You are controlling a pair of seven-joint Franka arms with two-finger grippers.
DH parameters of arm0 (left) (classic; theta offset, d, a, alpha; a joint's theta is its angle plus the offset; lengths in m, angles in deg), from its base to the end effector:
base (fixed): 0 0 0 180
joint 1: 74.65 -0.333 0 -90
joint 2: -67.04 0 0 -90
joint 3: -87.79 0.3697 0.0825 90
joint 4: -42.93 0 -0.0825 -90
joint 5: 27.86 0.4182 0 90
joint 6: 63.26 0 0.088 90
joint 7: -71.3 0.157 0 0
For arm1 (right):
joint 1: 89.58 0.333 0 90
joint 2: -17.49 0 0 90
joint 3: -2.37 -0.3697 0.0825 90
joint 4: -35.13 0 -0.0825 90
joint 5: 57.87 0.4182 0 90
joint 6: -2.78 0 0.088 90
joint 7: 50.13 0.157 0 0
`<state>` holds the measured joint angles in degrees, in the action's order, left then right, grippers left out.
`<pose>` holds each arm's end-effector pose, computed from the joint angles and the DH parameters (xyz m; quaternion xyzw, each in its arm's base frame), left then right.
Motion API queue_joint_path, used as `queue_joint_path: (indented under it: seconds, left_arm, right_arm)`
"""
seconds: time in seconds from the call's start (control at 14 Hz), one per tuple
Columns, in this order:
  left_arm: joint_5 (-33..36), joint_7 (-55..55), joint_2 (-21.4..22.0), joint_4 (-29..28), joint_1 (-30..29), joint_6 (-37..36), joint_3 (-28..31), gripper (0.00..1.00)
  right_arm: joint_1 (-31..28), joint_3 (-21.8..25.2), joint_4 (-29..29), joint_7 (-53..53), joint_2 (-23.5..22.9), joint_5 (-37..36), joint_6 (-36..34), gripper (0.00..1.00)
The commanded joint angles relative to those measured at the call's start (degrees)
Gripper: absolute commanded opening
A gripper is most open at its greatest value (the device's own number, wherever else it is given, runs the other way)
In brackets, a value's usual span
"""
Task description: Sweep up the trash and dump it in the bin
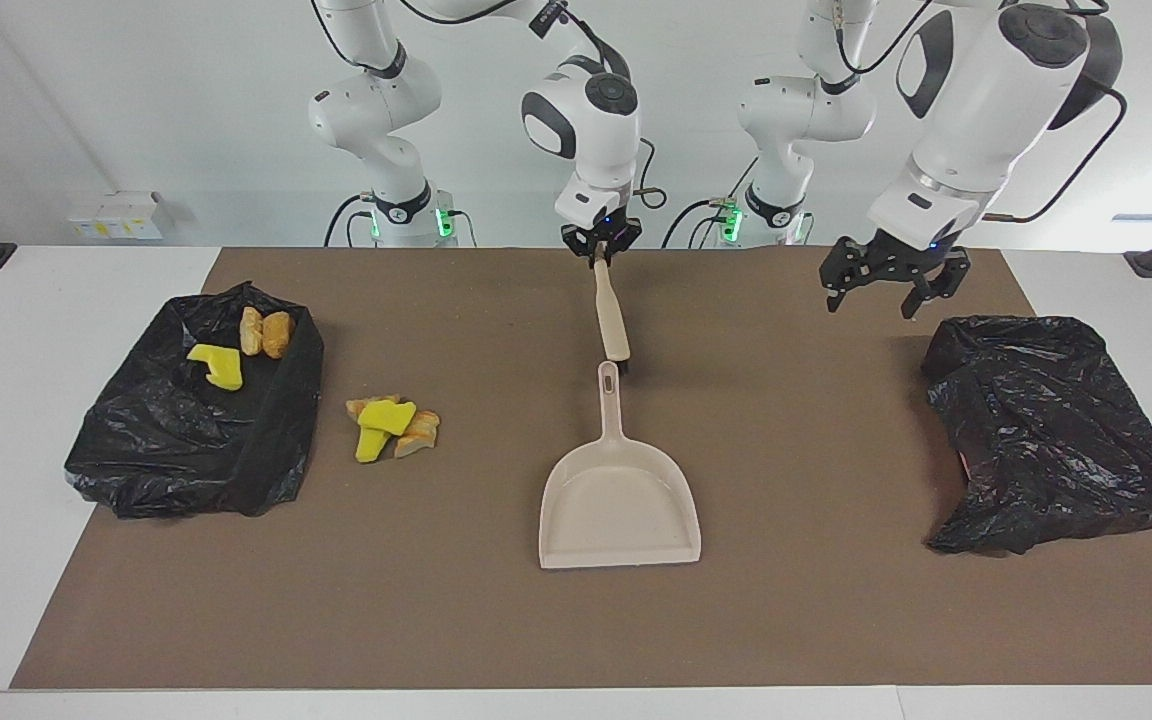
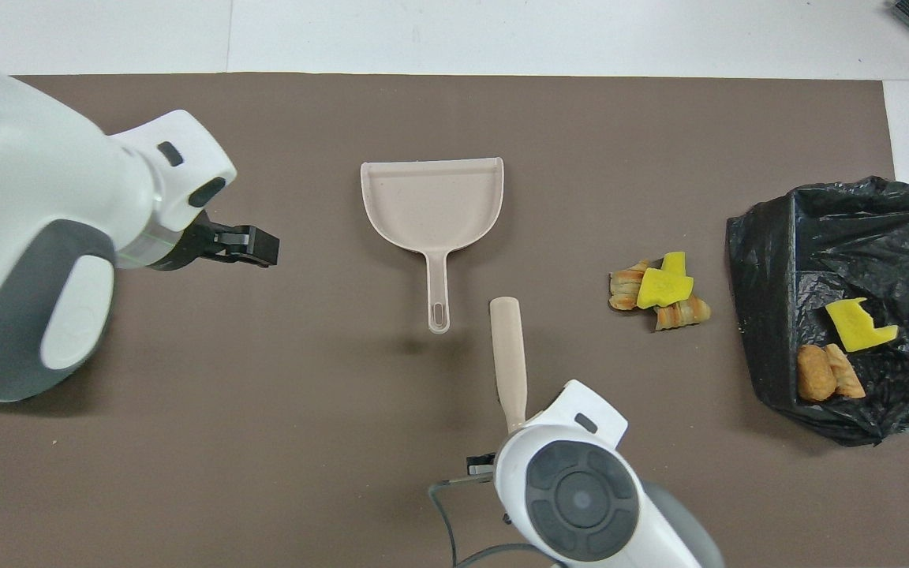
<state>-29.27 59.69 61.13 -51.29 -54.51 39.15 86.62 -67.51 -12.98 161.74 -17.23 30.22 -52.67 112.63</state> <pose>0.5957 -0.2354 0.5466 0.9963 -0.0821 0.0154 0.0182 0.3826 0.3109 0.4510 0.9990 0.0181 -0.0389 0.0115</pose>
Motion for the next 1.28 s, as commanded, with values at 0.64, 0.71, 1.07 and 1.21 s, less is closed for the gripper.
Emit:
queue_joint_path:
  seconds: [0.64, 0.71, 1.07, 1.21]
  left_arm:
    - [1.15, -19.58, -15.26, 2.46, 15.70, 15.18, 0.82, 1.00]
    - [1.24, -19.68, -15.88, 2.46, 16.15, 16.15, 0.82, 1.00]
    - [2.38, -20.91, -20.10, 4.39, 18.35, 16.51, 1.09, 1.00]
    - [2.38, -21.00, -21.41, 4.39, 18.53, 16.51, 1.00, 1.00]
  right_arm:
    - [-27.94, -0.82, 3.12, -28.84, -1.56, -18.55, 0.71, 0.00]
    - [-30.31, -0.82, 3.30, -30.08, -2.96, -19.34, 2.54, 0.00]
    - [-34.81, -0.91, 4.61, -32.47, -8.94, -21.55, 10.71, 0.00]
    - [-33.94, -1.08, 5.32, -29.92, -11.49, -21.55, 13.54, 0.00]
